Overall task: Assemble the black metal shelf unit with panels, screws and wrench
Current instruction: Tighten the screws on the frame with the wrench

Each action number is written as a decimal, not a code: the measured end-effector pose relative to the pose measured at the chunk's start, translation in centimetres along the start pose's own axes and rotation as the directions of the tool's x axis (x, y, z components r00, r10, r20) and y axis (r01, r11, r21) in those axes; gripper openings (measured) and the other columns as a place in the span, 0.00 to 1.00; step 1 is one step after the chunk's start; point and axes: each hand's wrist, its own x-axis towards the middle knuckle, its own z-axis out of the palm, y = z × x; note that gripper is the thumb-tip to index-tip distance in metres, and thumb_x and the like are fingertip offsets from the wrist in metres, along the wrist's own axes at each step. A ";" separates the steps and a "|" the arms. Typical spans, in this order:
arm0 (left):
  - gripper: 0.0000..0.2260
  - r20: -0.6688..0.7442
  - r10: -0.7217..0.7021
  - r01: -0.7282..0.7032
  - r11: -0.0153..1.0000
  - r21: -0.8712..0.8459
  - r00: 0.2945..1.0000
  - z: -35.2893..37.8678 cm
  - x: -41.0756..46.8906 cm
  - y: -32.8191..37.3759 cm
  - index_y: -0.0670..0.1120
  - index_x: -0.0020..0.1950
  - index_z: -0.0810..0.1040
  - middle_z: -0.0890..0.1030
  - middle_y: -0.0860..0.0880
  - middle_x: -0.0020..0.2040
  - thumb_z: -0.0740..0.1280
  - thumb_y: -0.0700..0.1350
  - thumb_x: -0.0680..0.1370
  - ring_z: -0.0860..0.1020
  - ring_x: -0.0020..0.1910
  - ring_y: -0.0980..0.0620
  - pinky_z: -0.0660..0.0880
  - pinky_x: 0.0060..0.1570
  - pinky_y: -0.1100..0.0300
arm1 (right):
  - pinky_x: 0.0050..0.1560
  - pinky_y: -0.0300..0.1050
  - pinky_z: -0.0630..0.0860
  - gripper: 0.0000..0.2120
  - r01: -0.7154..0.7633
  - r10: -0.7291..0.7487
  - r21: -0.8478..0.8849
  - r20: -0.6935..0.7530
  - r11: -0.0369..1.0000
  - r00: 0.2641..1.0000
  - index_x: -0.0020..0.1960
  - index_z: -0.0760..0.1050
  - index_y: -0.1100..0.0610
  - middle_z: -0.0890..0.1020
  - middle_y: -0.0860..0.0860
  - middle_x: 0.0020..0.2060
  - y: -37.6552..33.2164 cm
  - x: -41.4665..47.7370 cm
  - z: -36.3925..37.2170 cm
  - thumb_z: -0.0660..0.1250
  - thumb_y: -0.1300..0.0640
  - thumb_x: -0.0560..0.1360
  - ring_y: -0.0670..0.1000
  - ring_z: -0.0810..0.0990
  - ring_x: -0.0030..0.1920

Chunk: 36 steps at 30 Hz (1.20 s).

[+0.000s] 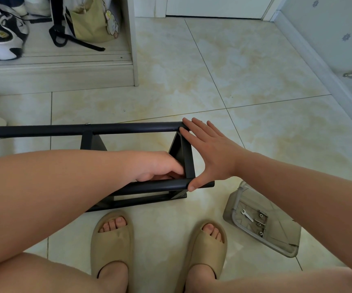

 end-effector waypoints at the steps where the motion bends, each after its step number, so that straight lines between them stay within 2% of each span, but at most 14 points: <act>1: 0.05 -0.001 0.006 -0.006 1.000 0.021 1.000 0.1 0.0 0.0 0.44 0.48 0.83 0.85 0.50 0.37 0.67 0.38 0.78 0.83 0.35 0.54 0.78 0.39 0.63 | 0.78 0.52 0.31 0.70 0.001 -0.001 0.001 0.000 1.000 1.000 0.83 0.37 0.54 0.33 0.50 0.80 0.0 0.0 0.0 0.63 0.17 0.57 0.52 0.32 0.80; 7: 0.06 -0.024 0.020 -0.019 0.999 0.036 0.999 0.0 0.4 -0.2 0.43 0.47 0.83 0.84 0.49 0.37 0.66 0.36 0.78 0.83 0.36 0.53 0.79 0.43 0.62 | 0.77 0.50 0.30 0.70 -0.001 0.001 -0.002 0.002 1.000 1.000 0.83 0.37 0.54 0.33 0.50 0.80 -0.1 -0.1 -0.1 0.63 0.17 0.57 0.52 0.32 0.80; 12: 0.09 0.025 -0.003 0.004 1.000 -0.024 1.000 -0.4 0.5 -0.5 0.43 0.46 0.84 0.85 0.46 0.42 0.66 0.33 0.76 0.83 0.43 0.49 0.78 0.50 0.58 | 0.78 0.51 0.30 0.70 -0.004 0.004 -0.005 0.005 1.000 1.000 0.83 0.37 0.54 0.33 0.50 0.80 -0.2 0.0 -0.1 0.64 0.18 0.57 0.52 0.32 0.80; 15: 0.06 0.026 -0.026 0.027 0.998 -0.048 0.999 -0.3 0.4 -0.4 0.42 0.50 0.83 0.86 0.46 0.43 0.67 0.37 0.77 0.84 0.42 0.50 0.78 0.49 0.60 | 0.78 0.51 0.31 0.70 -0.005 0.005 -0.007 0.001 1.000 1.000 0.83 0.37 0.54 0.34 0.51 0.81 -0.2 -0.1 -0.1 0.67 0.19 0.58 0.52 0.32 0.80; 18: 0.05 0.003 0.003 -0.003 0.998 0.055 1.000 -0.1 0.4 -0.3 0.45 0.49 0.83 0.85 0.51 0.38 0.67 0.39 0.78 0.82 0.36 0.56 0.77 0.43 0.64 | 0.78 0.51 0.31 0.70 -0.003 0.003 -0.009 0.000 1.000 1.000 0.83 0.37 0.54 0.34 0.51 0.81 -0.2 -0.1 -0.1 0.67 0.19 0.58 0.52 0.33 0.80; 20: 0.05 -0.006 0.002 -0.001 0.997 0.082 1.000 -0.1 0.4 -0.2 0.46 0.48 0.83 0.83 0.52 0.35 0.67 0.39 0.78 0.81 0.33 0.56 0.76 0.41 0.64 | 0.78 0.51 0.30 0.70 -0.004 0.004 -0.008 0.000 1.000 1.000 0.83 0.37 0.54 0.34 0.51 0.81 -0.2 -0.1 -0.1 0.66 0.18 0.58 0.52 0.32 0.80; 22: 0.05 0.000 -0.012 0.012 0.998 0.069 1.000 -0.1 0.5 -0.2 0.45 0.47 0.83 0.83 0.51 0.35 0.67 0.39 0.77 0.81 0.35 0.54 0.77 0.43 0.62 | 0.78 0.51 0.31 0.70 -0.004 0.004 -0.009 -0.001 1.000 1.000 0.83 0.37 0.54 0.34 0.51 0.81 -0.2 -0.1 -0.1 0.66 0.18 0.58 0.52 0.33 0.80; 28: 0.08 0.042 -0.049 0.049 0.999 0.007 0.998 -0.5 0.8 -0.6 0.44 0.49 0.84 0.85 0.46 0.45 0.66 0.36 0.77 0.82 0.47 0.48 0.77 0.56 0.56 | 0.78 0.52 0.32 0.70 -0.004 0.004 -0.010 0.002 1.000 1.000 0.83 0.37 0.54 0.34 0.51 0.81 -0.2 -0.1 -0.1 0.66 0.18 0.57 0.52 0.33 0.80; 32: 0.06 0.023 -0.054 0.054 0.999 -0.001 0.998 -0.3 0.9 -0.5 0.44 0.52 0.83 0.85 0.47 0.43 0.68 0.40 0.77 0.82 0.44 0.50 0.76 0.54 0.57 | 0.78 0.51 0.31 0.70 -0.004 0.004 -0.007 0.006 1.000 1.000 0.83 0.37 0.54 0.34 0.51 0.81 -0.2 -0.2 -0.2 0.65 0.18 0.57 0.52 0.33 0.80; 36: 0.06 0.001 0.002 -0.002 0.997 0.075 1.000 0.0 0.9 -0.4 0.46 0.48 0.83 0.84 0.50 0.41 0.67 0.39 0.78 0.82 0.41 0.53 0.78 0.53 0.58 | 0.77 0.51 0.31 0.70 -0.002 0.002 -0.008 0.003 1.000 1.000 0.83 0.37 0.54 0.34 0.51 0.81 -0.2 -0.1 -0.2 0.64 0.18 0.56 0.52 0.33 0.80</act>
